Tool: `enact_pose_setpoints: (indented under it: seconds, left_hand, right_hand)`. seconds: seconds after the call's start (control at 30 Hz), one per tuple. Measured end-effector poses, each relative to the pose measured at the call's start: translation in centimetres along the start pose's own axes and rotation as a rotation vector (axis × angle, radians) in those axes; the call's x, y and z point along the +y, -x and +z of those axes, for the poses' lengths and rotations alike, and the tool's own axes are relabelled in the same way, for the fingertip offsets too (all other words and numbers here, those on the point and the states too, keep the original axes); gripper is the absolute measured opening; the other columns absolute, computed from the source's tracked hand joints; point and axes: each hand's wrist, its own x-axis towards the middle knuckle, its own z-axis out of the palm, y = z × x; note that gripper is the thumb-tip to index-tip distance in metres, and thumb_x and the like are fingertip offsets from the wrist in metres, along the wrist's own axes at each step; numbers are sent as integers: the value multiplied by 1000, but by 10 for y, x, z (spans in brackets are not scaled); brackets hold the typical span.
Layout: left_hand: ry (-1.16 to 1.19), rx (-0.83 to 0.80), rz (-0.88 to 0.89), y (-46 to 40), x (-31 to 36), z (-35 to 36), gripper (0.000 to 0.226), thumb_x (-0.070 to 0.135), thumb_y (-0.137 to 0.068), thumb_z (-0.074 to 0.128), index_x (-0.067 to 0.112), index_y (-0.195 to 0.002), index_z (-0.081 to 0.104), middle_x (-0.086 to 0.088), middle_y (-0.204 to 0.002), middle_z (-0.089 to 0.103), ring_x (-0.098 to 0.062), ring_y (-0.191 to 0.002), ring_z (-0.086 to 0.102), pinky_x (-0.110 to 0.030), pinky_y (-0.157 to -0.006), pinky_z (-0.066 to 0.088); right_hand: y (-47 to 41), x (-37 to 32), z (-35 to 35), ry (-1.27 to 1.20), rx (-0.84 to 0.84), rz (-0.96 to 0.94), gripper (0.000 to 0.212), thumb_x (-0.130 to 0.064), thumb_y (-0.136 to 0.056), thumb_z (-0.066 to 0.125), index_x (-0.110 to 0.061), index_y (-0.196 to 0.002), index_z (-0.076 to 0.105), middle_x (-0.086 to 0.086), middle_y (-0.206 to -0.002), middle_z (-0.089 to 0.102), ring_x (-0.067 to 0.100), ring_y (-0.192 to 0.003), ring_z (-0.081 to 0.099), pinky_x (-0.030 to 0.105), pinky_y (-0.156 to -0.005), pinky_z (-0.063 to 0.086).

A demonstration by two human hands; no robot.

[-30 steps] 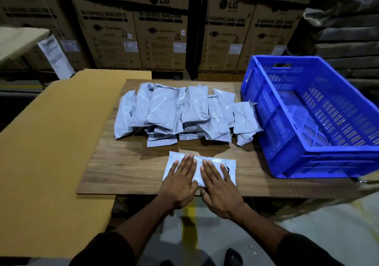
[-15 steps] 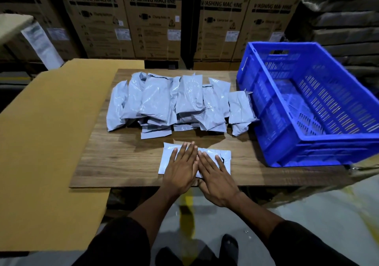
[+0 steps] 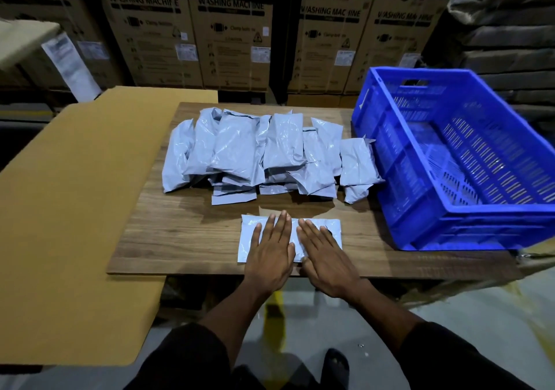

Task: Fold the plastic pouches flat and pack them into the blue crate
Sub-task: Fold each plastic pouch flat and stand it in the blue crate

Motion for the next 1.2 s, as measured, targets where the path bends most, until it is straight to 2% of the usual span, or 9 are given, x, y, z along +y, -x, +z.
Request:
enact_pose_setpoints:
  seconds: [0.1,0.27,0.63,0.8,1.03,1.13,1.2]
  left_hand:
    - [-3,-8,-8,-1,0,1,62,37,-103,25,14,-161,26,-3,-168,23,-23,-154,23,-47,-121,13]
    - [-5,-25,-8,-1,1,0,62,38,-103,26,13,-160,29,-3,-167,28,-24,-153,26,-48,-121,16]
    - [-29,-38,-13,-2,2,-4,63,40,-102,27,13,-158,35,-4,-164,35,-27,-151,31,-47,-121,16]
    - [-35,-50,-29,-4,2,-6,62,41,-101,28,17,-156,38,-3,-162,38,-32,-150,33,-50,-119,28]
    - [-20,-26,-53,-3,-7,-3,58,54,-100,33,34,-155,40,-4,-163,35,-43,-151,23,-56,-118,24]
    - [-22,-13,-58,-4,-8,-3,58,55,-100,33,37,-155,39,-5,-163,35,-45,-151,22,-55,-118,19]
    - [-23,-10,-58,-4,-7,-4,58,55,-100,34,37,-155,39,-4,-163,36,-46,-151,23,-57,-117,23]
  right_hand:
    - [2,-2,3,-14,31,90,62,-30,-99,31,1,-153,31,16,-163,22,26,-152,18,42,-122,12]
    - [-2,-1,13,-19,-6,220,65,-39,-102,20,-3,-156,25,13,-165,17,22,-154,12,44,-123,15]
    - [-3,-5,6,51,-4,270,64,-37,-96,32,-4,-151,38,15,-158,36,30,-146,32,44,-120,22]
    - [3,2,7,62,-1,314,68,-46,-97,34,-5,-151,36,14,-159,33,34,-148,26,44,-120,16]
    - [5,9,9,53,-49,312,71,-54,-99,29,-10,-155,31,16,-162,25,37,-150,18,50,-120,22]
    - [3,7,5,36,-66,322,73,-52,-97,18,-11,-157,24,14,-165,17,35,-152,10,49,-123,11]
    - [-1,5,0,34,-36,333,72,-46,-96,19,-7,-156,27,14,-164,21,34,-153,11,49,-123,5]
